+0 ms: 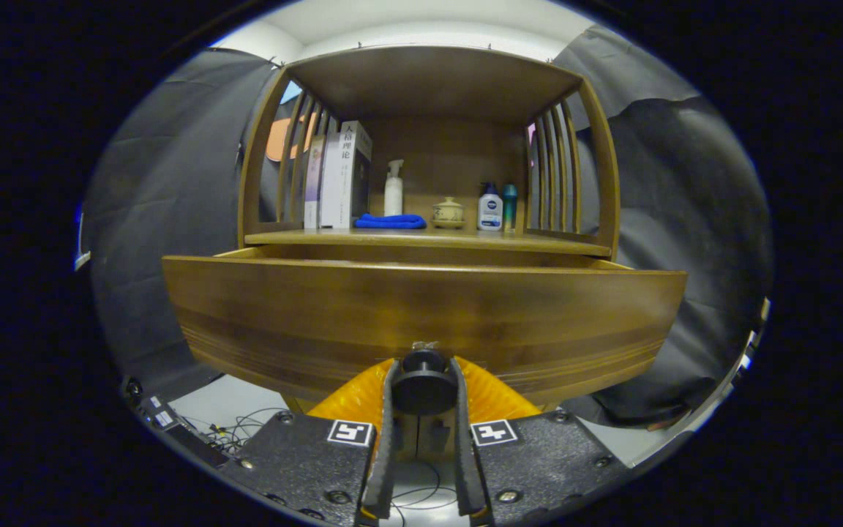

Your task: Pull open the drawer, take out the items inside it, and place them on the countertop above the cabinet.

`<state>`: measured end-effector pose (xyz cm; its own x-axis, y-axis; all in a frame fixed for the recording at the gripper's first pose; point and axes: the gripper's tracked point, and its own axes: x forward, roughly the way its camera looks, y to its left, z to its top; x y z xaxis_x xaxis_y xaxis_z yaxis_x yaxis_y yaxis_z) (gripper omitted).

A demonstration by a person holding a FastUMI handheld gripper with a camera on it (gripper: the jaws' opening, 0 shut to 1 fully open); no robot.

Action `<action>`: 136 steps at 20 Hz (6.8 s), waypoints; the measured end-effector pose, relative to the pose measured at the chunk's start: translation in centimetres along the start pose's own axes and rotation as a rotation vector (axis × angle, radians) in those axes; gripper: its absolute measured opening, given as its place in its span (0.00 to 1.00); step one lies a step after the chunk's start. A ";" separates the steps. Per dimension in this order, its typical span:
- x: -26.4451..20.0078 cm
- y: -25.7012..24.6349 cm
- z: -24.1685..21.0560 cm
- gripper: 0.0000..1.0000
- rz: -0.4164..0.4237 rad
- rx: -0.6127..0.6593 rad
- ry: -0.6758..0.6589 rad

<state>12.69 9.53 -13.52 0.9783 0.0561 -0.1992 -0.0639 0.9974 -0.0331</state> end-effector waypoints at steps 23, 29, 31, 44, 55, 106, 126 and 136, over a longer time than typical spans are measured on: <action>-6.1 -6.8 16.2 1.00 -0.015 0.051 -0.220; -0.9 -6.7 24.1 1.00 0.007 0.060 -0.176; 1.8 -5.5 23.7 1.00 0.039 0.083 -0.067; 8.6 0.2 6.6 0.75 0.103 0.019 0.866; 7.5 -0.8 3.3 0.28 0.074 -0.062 1.055; 17.0 -3.1 22.3 0.68 0.059 0.040 0.710; -5.1 -3.1 17.5 1.00 0.054 0.076 -0.054; -7.6 -1.1 3.1 1.00 0.017 0.095 -0.011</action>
<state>5.95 8.15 -8.97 0.9794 0.0734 -0.1884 -0.0624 0.9960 0.0638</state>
